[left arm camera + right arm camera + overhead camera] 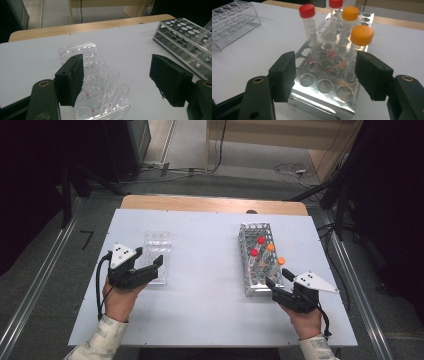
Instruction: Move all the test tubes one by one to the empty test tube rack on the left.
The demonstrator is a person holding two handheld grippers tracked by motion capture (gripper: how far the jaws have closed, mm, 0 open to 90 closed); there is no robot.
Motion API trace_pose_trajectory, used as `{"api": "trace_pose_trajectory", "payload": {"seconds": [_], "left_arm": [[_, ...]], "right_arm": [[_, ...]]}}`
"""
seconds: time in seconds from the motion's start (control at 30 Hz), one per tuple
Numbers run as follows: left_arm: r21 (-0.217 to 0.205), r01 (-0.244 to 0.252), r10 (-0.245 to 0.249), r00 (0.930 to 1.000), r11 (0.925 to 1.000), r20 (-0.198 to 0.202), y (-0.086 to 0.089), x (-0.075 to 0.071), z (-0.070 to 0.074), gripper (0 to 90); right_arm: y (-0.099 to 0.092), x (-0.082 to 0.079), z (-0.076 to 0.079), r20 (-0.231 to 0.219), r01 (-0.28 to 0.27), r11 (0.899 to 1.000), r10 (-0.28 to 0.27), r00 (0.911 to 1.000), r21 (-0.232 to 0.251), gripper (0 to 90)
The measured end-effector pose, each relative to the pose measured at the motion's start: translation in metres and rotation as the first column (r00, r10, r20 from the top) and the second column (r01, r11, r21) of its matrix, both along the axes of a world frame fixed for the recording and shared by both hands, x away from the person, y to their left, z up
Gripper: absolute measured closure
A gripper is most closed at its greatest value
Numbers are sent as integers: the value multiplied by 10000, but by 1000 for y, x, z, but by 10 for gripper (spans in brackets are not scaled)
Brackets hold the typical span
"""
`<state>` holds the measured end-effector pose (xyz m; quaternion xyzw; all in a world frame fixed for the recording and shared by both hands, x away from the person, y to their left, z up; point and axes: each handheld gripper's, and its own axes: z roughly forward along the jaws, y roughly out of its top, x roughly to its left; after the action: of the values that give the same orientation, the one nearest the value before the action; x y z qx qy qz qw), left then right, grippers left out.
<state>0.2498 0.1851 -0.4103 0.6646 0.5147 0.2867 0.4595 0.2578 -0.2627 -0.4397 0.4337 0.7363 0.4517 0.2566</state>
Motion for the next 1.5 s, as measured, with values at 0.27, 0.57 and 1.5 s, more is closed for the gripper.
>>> {"api": "trace_pose_trajectory", "payload": {"seconds": [0.27,0.57,1.5], "left_arm": [[30,31,-31,10000,10000,43,-2,0,0,279],[51,11,-11,10000,10000,43,-2,0,0,280],[82,126,-126,9999,9999,65,-6,-1,0,284]], "right_arm": [[-12,19,-14,3,604,9980,-604,9982,-165,378],[-12,32,-22,156,629,9978,-626,9979,-190,495],[-9,36,-18,760,589,9977,-562,9955,-341,712]]}}
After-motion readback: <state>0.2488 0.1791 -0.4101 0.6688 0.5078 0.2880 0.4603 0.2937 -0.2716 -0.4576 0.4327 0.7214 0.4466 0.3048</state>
